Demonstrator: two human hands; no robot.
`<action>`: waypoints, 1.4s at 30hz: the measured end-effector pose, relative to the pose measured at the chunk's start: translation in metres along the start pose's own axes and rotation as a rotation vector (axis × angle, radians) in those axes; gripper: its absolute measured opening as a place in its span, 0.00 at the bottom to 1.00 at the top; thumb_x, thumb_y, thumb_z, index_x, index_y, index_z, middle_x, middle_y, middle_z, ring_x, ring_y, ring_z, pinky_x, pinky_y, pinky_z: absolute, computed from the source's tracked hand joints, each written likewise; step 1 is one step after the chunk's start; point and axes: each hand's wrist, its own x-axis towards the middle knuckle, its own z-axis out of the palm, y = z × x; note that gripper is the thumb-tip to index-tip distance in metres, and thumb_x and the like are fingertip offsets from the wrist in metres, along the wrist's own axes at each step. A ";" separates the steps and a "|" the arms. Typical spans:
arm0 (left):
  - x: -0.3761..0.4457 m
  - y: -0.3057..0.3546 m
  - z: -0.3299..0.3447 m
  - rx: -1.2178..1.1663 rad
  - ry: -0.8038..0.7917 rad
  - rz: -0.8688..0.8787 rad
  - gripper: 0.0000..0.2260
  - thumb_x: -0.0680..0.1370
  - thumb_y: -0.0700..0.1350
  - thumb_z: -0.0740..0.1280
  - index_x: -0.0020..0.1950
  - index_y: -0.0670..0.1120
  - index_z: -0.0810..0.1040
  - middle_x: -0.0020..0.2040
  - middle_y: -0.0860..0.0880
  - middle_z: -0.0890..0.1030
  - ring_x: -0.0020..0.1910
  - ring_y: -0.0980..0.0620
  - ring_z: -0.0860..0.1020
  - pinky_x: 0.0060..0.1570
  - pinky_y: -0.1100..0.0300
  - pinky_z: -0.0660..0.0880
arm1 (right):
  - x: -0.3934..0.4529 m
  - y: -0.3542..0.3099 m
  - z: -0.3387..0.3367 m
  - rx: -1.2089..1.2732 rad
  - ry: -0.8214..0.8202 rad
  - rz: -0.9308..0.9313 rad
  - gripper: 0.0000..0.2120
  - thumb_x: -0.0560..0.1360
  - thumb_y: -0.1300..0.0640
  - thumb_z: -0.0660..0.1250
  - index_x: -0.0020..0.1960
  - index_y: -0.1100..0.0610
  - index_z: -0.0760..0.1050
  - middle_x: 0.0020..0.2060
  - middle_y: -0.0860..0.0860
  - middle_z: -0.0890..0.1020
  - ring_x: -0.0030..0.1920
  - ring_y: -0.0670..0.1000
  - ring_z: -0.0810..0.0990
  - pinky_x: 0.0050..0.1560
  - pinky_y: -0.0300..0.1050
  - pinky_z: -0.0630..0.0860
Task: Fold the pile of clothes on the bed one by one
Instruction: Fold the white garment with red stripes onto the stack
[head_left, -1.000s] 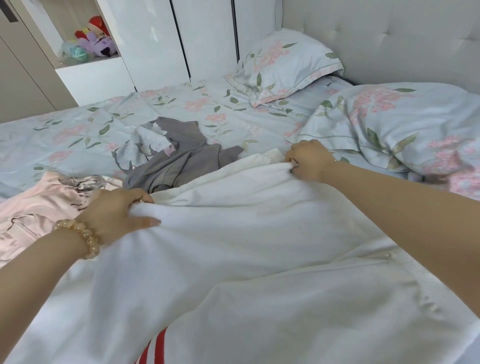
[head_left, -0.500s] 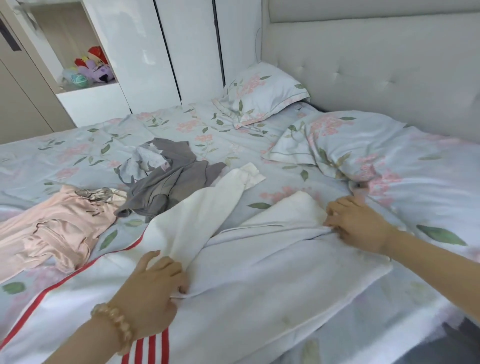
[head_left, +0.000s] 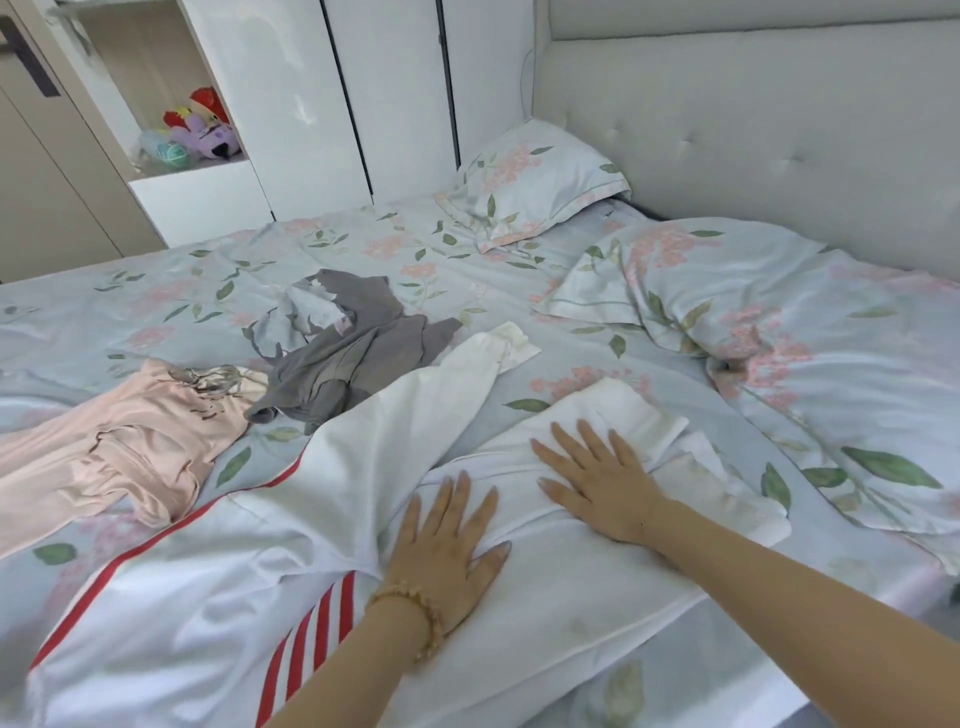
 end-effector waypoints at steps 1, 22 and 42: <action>0.002 -0.001 -0.001 -0.041 -0.026 0.016 0.27 0.79 0.66 0.40 0.75 0.62 0.34 0.74 0.56 0.29 0.75 0.55 0.32 0.73 0.52 0.31 | 0.002 -0.001 -0.004 0.007 -0.037 0.023 0.39 0.65 0.28 0.24 0.75 0.35 0.34 0.77 0.42 0.38 0.77 0.51 0.36 0.74 0.55 0.35; -0.143 -0.283 -0.002 -0.670 0.395 -0.827 0.20 0.74 0.51 0.72 0.64 0.48 0.76 0.58 0.44 0.79 0.58 0.42 0.75 0.61 0.51 0.70 | 0.113 -0.210 -0.090 1.828 0.049 0.547 0.18 0.78 0.58 0.64 0.66 0.61 0.70 0.45 0.56 0.80 0.38 0.55 0.81 0.33 0.44 0.78; -0.194 -0.298 -0.020 -1.036 0.421 -0.665 0.17 0.72 0.32 0.57 0.37 0.47 0.82 0.36 0.46 0.80 0.35 0.48 0.73 0.37 0.61 0.72 | -0.093 -0.189 -0.024 1.298 -0.163 0.390 0.16 0.76 0.57 0.65 0.60 0.62 0.78 0.50 0.59 0.85 0.53 0.60 0.82 0.59 0.55 0.77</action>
